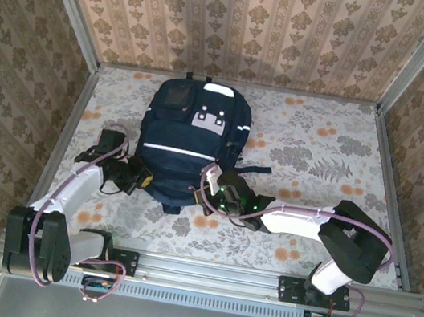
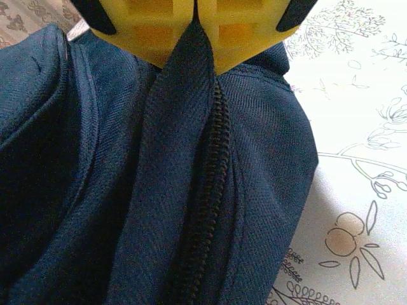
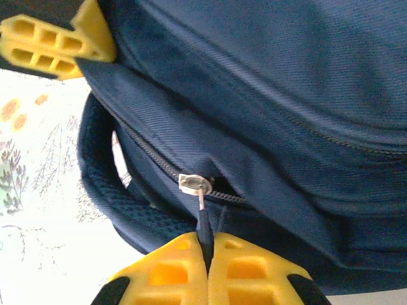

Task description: Pack the student bag

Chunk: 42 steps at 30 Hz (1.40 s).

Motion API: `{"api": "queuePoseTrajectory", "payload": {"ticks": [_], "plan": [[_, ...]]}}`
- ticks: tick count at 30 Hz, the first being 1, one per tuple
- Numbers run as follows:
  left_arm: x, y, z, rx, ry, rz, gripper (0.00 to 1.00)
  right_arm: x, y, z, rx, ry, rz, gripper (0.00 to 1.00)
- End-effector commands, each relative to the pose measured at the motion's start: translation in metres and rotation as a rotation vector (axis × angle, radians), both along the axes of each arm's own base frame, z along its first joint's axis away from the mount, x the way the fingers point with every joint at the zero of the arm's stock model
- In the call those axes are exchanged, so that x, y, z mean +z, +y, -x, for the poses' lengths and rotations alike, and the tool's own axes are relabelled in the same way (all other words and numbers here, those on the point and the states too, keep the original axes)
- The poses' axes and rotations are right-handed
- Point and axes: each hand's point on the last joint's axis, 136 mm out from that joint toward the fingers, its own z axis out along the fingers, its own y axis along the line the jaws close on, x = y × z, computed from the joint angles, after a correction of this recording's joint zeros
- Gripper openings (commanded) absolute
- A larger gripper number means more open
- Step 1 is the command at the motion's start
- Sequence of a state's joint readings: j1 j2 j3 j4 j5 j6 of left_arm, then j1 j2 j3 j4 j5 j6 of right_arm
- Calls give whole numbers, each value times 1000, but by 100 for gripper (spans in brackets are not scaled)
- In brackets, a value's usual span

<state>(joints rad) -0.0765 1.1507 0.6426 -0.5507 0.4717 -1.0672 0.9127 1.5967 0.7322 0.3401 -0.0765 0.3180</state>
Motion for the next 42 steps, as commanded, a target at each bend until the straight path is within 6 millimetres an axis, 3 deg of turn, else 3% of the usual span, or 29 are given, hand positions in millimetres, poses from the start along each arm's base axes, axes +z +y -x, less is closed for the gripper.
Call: {"api": "queuePoseTrajectory", "payload": {"ticks": [1,4,9,17,22,27,32,37,42], "plan": [[6,41,-12,80,-45,-161,0,-40,-69,-17,-191,83,196,0],[9,46,-12,90,-43,-171,0,-39,-74,-19,-194,68,205,0],[16,49,-15,95,-65,-184,0,-32,-58,-3,-92,112,142,0],[21,53,-16,95,-89,-214,0,-21,-51,16,-65,275,118,0],[23,40,-16,67,-119,-220,0,-4,-25,33,-8,454,14,0],[25,22,-13,35,-112,-177,0,-4,-5,27,-71,517,-9,0],[55,10,-16,56,-185,-102,0,-20,-18,6,-266,360,148,0],[87,14,-17,94,-243,-85,0,-34,-64,-12,-492,261,242,0],[82,25,-15,118,-240,-111,0,-32,-99,-21,-584,248,184,0]]}}
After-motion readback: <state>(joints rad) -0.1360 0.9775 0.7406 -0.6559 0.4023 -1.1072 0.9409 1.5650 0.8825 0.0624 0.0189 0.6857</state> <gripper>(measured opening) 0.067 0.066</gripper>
